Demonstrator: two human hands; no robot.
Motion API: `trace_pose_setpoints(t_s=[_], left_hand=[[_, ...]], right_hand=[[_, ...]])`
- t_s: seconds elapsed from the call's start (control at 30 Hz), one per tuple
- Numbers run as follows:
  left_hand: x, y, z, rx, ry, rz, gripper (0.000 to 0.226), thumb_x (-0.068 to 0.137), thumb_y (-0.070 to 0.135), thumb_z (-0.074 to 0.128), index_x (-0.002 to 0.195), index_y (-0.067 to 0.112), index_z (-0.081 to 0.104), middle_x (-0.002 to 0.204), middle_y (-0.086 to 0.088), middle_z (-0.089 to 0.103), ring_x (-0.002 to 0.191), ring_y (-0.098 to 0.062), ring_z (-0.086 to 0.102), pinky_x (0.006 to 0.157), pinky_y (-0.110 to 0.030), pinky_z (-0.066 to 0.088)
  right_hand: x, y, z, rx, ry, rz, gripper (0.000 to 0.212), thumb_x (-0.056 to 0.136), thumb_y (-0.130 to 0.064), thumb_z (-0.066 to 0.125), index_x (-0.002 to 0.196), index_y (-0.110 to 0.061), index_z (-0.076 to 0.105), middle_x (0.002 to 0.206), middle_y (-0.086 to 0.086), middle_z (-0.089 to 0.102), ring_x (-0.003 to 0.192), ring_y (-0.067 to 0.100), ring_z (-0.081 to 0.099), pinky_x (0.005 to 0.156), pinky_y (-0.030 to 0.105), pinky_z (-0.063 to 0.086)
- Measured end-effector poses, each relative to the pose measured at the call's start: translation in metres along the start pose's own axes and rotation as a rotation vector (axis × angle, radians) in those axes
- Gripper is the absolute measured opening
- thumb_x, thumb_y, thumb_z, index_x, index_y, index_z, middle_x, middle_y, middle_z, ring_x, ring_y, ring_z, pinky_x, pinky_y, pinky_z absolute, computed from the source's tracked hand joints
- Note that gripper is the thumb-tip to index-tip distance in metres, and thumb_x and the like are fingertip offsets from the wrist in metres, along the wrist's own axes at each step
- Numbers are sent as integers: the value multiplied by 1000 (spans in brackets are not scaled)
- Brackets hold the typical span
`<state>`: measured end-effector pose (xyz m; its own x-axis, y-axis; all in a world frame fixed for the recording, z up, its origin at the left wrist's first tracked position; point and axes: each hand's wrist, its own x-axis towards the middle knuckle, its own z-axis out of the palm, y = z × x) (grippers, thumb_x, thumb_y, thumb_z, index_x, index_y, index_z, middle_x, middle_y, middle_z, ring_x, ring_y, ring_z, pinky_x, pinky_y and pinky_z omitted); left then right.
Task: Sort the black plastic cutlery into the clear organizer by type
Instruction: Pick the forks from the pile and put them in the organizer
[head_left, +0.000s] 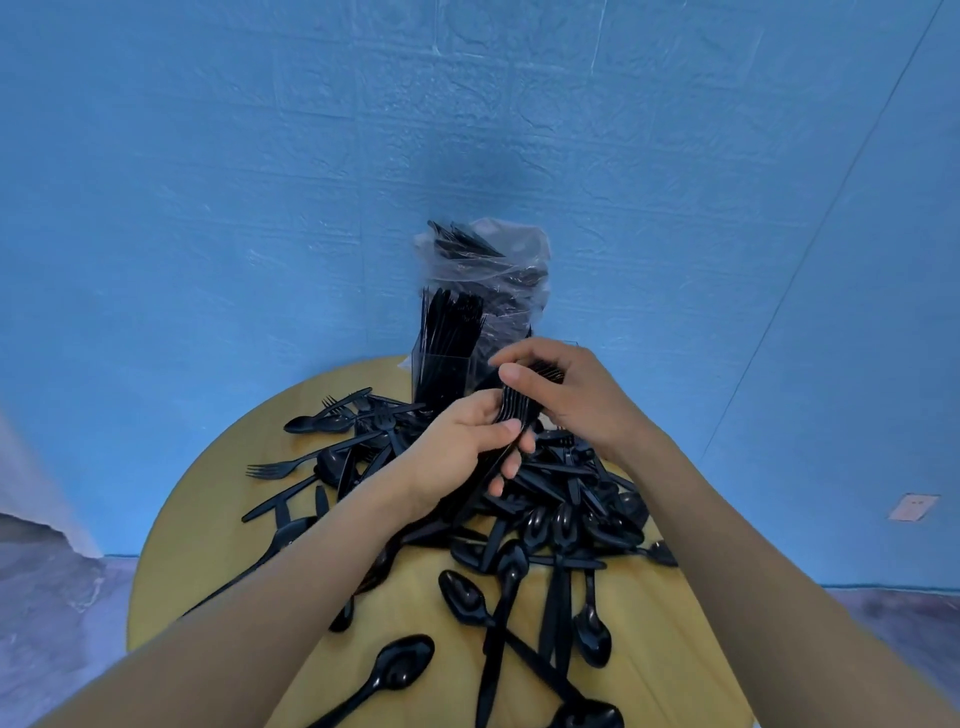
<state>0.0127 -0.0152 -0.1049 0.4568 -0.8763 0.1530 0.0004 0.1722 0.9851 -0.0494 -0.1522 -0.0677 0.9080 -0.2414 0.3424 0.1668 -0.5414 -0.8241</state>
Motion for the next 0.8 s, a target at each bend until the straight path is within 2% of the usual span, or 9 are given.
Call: trace_pose_setpoints(t_s=[0.1, 0.2, 0.3, 0.37, 0.43, 0.5, 0.67, 0.73, 0.8], left_hand=[[21, 5, -4, -32, -43, -48, 15, 98, 1, 37, 99, 7, 50, 76, -7, 55, 51, -10, 49, 42, -20, 41], [44, 7, -7, 55, -34, -95, 15, 100, 7, 39, 108, 11, 51, 77, -4, 58, 56, -9, 55, 47, -21, 46], [67, 6, -17, 282, 64, -46, 19, 101, 19, 39, 116, 20, 51, 89, 4, 65, 80, -10, 63, 73, -25, 54], [79, 1, -28, 474, 166, 9, 24, 102, 24, 37, 116, 22, 56, 101, 9, 63, 101, -11, 60, 92, -26, 46], [86, -6, -39, 613, 269, 34, 29, 102, 22, 34, 120, 19, 56, 109, 9, 60, 111, -11, 56, 93, -20, 39], [89, -17, -49, 813, 330, 74, 32, 102, 15, 34, 128, 14, 52, 122, 3, 55, 119, -11, 50, 94, -15, 32], [92, -43, -64, 1319, 246, 121, 49, 97, 8, 39, 145, 11, 31, 147, -1, 31, 134, -17, 28, 108, -19, 20], [91, -47, -65, 1418, 230, 129, 54, 97, 11, 40, 148, 14, 24, 151, 1, 26, 138, -15, 22, 111, -18, 15], [91, -48, -66, 1472, 224, 161, 55, 97, 13, 40, 149, 15, 22, 152, 2, 25, 138, -13, 21, 111, -17, 12]], right_hand=[[16, 14, -6, -39, 102, -65, 17, 88, -21, 66, 71, -18, 66, 63, -14, 60, 62, 0, 54, 66, 15, 40], [33, 29, -14, -27, 201, -61, 22, 87, -17, 67, 65, -12, 65, 60, -5, 59, 56, 4, 51, 58, 16, 40], [52, 43, -25, -56, 286, -19, 28, 87, -19, 67, 60, -14, 62, 53, -7, 53, 51, 5, 45, 54, 19, 37], [66, 54, -34, -78, 357, 16, 28, 87, -23, 68, 60, -14, 63, 54, 0, 56, 54, 11, 47, 56, 28, 39], [80, 65, -45, -110, 434, 48, 30, 87, -25, 67, 65, -4, 66, 60, 14, 58, 57, 18, 48, 57, 33, 40], [92, 73, -57, -162, 511, 73, 32, 88, -25, 66, 68, 0, 65, 59, 10, 56, 54, 16, 45, 55, 29, 38], [121, 88, -69, -269, 663, 141, 29, 89, -26, 63, 72, -3, 64, 57, -3, 53, 52, 10, 47, 49, 16, 36], [129, 92, -64, -357, 687, 129, 31, 91, -28, 61, 73, -3, 63, 62, 3, 57, 60, 19, 54, 57, 28, 43], [135, 94, -54, -508, 685, 85, 35, 94, -31, 56, 74, -2, 61, 71, 8, 58, 68, 28, 57, 58, 33, 39]])
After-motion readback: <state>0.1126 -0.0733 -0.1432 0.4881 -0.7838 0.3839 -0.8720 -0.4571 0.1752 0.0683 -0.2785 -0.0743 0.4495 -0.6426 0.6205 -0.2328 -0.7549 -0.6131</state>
